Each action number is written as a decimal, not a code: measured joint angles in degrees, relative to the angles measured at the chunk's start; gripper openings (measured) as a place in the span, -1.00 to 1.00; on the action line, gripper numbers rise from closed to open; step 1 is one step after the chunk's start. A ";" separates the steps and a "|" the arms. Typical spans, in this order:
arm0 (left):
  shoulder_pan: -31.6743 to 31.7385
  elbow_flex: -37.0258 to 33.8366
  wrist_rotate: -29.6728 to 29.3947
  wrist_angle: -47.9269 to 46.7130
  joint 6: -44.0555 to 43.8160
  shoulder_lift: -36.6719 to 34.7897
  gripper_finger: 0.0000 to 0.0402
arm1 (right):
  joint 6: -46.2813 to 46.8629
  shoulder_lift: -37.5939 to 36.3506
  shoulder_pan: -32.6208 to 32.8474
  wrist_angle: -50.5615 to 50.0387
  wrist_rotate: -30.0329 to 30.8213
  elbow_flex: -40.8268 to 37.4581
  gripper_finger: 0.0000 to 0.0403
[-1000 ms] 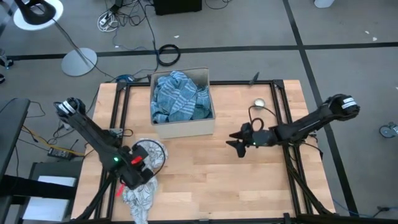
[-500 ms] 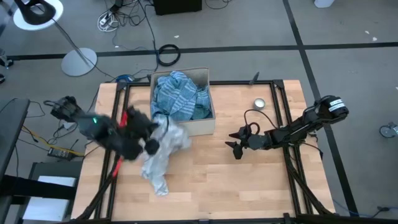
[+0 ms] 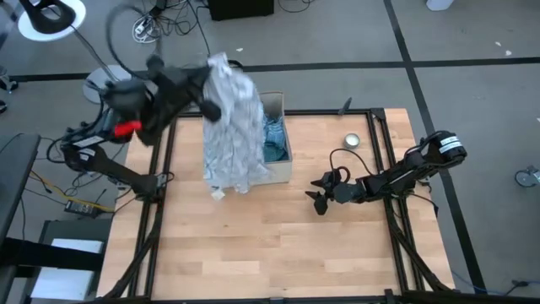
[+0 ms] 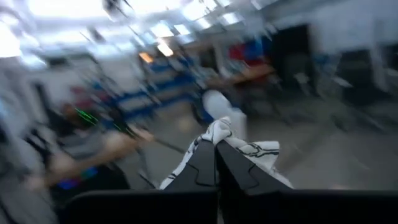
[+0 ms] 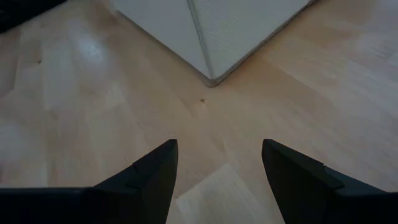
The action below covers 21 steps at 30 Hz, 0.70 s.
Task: Sort clothes
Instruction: Put the white polo shirt into the white laundry organizer
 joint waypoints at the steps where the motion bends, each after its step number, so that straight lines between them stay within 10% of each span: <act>1: 1.33 0.02 0.04 4.89 4.12 0.41 -1.00 | -0.01 0.00 0.00 0.01 -0.01 0.00 0.17; 11: 12.11 0.37 19.31 42.82 23.23 6.35 -1.00 | -0.96 0.00 -0.01 0.16 -0.02 -0.04 0.17; 21: 13.31 3.89 18.10 12.24 8.65 12.09 -1.00 | -2.20 0.00 0.00 -0.19 0.66 -0.04 0.17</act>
